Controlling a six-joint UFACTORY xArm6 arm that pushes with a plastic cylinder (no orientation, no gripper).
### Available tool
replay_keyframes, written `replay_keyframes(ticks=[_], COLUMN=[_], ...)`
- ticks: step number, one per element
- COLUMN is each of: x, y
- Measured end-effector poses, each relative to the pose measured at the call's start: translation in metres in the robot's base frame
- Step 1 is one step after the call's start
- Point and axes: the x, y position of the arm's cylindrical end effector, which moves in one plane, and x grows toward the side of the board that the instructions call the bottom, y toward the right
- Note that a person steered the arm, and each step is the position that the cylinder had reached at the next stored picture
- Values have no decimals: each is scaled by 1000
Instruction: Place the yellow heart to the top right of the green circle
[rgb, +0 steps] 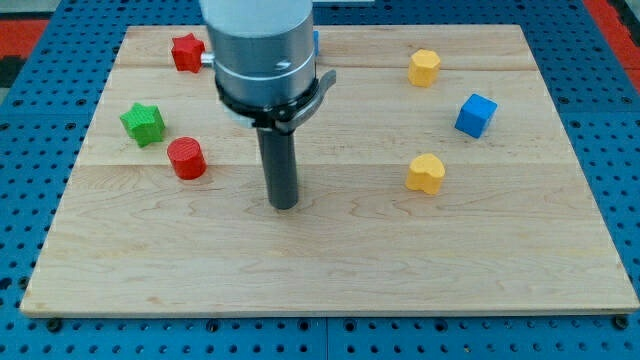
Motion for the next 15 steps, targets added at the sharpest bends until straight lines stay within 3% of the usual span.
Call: replay_keyframes(ticks=[2,3,5,6,7,8,10,11,12,13,14,15], x=[1,-2,-49,-73,-59,-81,-165,-162,-120,-114,-51,-49], y=[200,188,164,121,148,122,110,48,81,93,135,237])
